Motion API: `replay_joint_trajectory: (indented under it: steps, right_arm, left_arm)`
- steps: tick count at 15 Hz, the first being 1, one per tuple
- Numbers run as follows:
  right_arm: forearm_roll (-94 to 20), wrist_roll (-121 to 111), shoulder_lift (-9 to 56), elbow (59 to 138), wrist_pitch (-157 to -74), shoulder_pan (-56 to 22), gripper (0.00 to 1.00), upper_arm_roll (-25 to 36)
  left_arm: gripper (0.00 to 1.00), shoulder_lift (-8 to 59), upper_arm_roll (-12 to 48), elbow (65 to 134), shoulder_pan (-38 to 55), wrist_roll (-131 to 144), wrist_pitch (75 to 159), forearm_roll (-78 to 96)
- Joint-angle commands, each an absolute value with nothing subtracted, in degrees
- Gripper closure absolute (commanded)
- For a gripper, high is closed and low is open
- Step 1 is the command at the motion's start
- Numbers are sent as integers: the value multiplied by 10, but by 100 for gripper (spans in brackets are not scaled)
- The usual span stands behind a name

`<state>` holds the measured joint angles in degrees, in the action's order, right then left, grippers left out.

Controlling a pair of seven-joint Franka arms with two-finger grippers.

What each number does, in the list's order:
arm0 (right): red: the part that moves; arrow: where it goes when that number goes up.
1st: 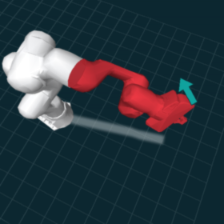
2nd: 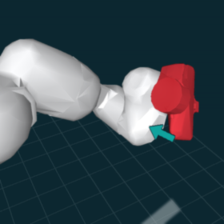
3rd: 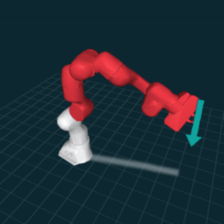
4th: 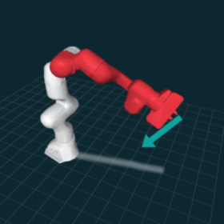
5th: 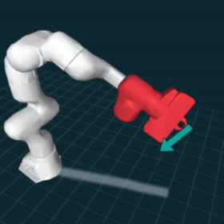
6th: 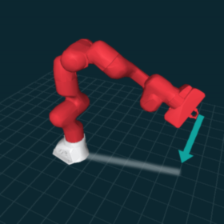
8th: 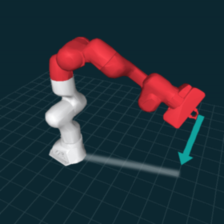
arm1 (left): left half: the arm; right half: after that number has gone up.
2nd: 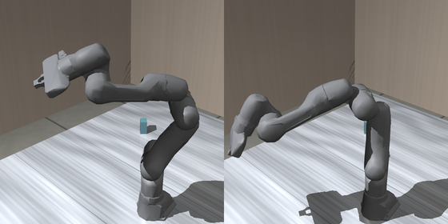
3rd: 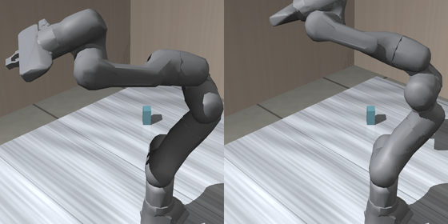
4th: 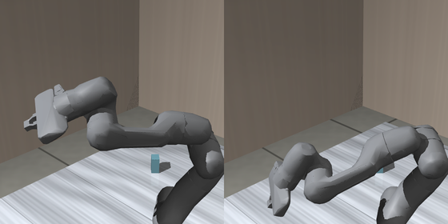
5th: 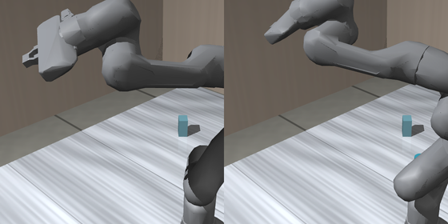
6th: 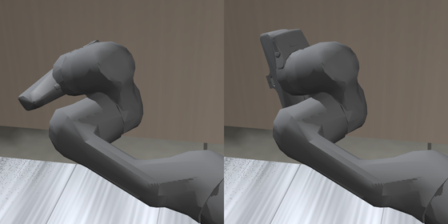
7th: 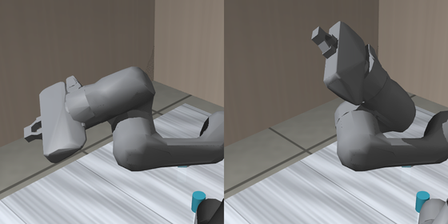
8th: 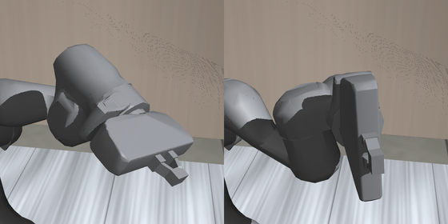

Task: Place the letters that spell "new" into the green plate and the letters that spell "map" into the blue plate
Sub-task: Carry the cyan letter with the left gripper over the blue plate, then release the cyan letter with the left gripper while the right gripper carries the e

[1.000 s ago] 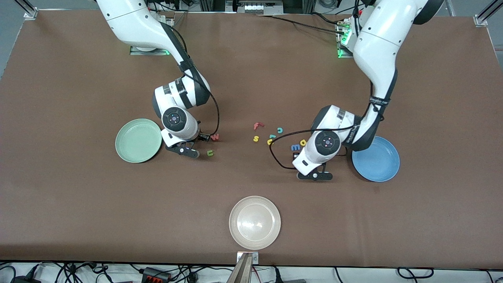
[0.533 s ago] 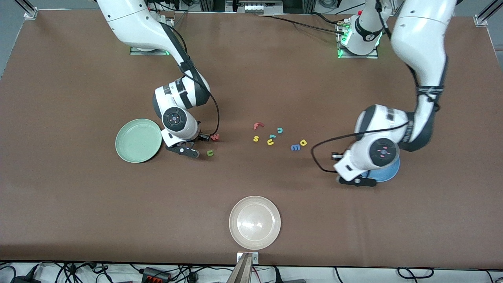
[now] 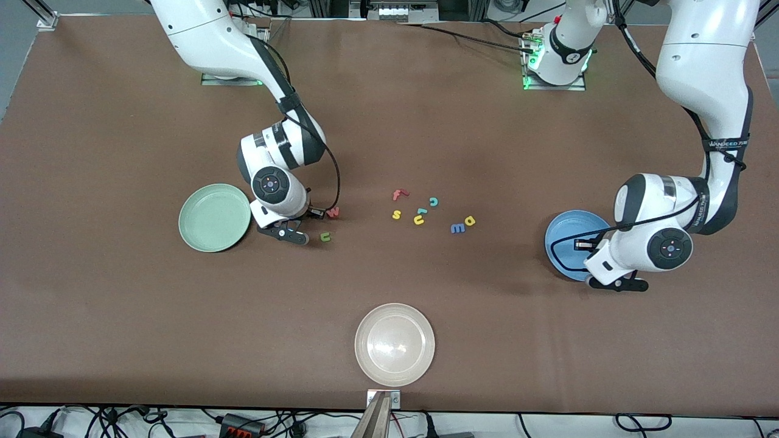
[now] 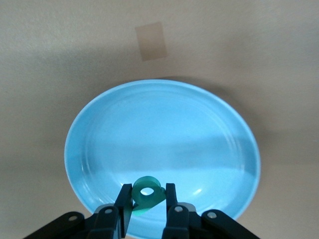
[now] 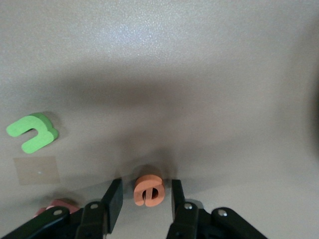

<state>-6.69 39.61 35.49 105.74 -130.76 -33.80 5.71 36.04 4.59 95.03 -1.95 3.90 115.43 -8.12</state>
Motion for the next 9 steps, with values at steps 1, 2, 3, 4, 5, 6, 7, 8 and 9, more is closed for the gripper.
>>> replay_joint_trajectory:
  steps: [1, 2, 3, 4, 5, 6, 7, 8, 9]
  right_arm:
    - [-76, 400, 359, 1062, -1322, -338, 74, 56]
    - [-76, 401, 359, 1062, -1322, -338, 84, 55]
    - [-76, 402, 357, 1062, -1321, -337, 89, 56]
    - [-76, 403, 353, 1062, -1318, -337, 92, 56]
    - [-76, 403, 347, 1061, -1316, -336, 94, 56]
    - [-76, 402, 334, 1061, -1313, -335, 98, 56]
    - [-76, 400, 317, 1061, -1304, -334, 98, 58]
    - [-76, 399, 298, 1057, -1280, -331, 98, 61]
    - [-76, 392, 280, 1053, -1250, -323, 98, 66]
  left_arm:
    - [3, 353, 58, 974, -23, 34, 1177, -91]
    - [0, 351, 58, 974, -23, 33, 1174, -91]
    - [0, 349, 60, 973, -22, 33, 1172, -91]
    - [0, 347, 62, 971, -21, 32, 1170, -91]
    - [0, 341, 68, 969, -19, 31, 1164, -91]
    - [0, 336, 85, 968, -19, 31, 1157, -91]
    - [0, 331, 107, 968, -18, 28, 1149, -91]
    - [0, 326, 130, 968, -18, 26, 1145, -91]
    - [0, 324, 150, 967, -19, 19, 1145, -92]
